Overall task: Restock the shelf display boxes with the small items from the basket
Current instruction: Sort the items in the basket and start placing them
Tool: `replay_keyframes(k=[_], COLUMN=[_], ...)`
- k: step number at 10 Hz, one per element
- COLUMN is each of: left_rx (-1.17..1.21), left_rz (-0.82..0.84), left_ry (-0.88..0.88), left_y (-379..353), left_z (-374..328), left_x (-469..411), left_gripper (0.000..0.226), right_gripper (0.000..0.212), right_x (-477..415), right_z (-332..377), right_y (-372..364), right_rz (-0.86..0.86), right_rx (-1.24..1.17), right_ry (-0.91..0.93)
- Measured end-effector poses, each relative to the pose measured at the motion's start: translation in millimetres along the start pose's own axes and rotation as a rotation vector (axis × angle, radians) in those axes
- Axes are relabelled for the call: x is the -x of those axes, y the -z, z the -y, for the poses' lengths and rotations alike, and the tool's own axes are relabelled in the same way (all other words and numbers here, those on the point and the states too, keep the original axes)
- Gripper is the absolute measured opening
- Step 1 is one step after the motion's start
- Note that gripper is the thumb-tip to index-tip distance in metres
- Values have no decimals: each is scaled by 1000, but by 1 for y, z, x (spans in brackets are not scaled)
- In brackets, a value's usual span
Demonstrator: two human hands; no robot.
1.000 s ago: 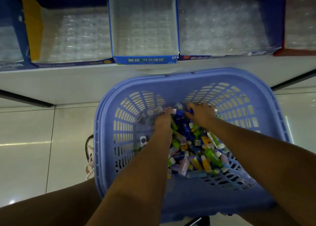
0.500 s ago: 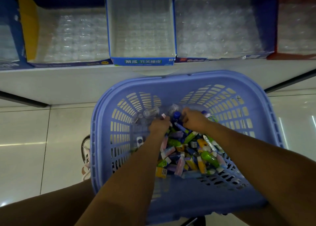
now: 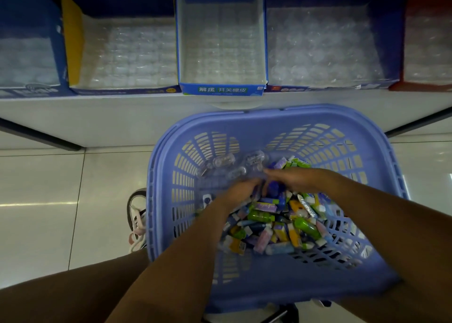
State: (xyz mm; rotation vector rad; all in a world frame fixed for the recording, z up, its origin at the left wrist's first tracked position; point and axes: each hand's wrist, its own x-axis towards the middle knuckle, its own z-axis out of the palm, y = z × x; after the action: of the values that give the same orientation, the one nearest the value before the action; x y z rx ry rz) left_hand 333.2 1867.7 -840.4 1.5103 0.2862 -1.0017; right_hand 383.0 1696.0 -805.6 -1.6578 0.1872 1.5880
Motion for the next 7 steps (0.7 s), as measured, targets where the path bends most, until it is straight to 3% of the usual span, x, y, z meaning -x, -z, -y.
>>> replay_keyframes(k=[1, 2, 3, 4, 5, 6, 7], left_rx=[-255, -651, -898, -887, -904, -940, -926], left_rz=[-16, -12, 0, 2, -14, -39, -44], left_ry=[-81, -170, -88, -30, -40, -68, -73], left_y=[-18, -32, -41, -45, -46, -47, -48], left_z=[4, 7, 10, 10, 11, 16, 19], left_x=[2, 4, 5, 4, 6, 8, 9], left_gripper=[38, 49, 58, 67, 66, 60, 54], right_gripper=[33, 30, 23, 12, 11, 34, 36], right_x=[22, 36, 31, -2, -37, -56, -68], right_z=[8, 25, 47, 55, 48, 40, 49], right_y=[8, 17, 15, 6, -12, -23, -28], right_rz=[239, 452, 147, -581, -608, -676, -772], right_rx=[182, 320, 495, 656, 253, 165, 19], right_ry=[-209, -408, -361, -120, -46, -116, -184])
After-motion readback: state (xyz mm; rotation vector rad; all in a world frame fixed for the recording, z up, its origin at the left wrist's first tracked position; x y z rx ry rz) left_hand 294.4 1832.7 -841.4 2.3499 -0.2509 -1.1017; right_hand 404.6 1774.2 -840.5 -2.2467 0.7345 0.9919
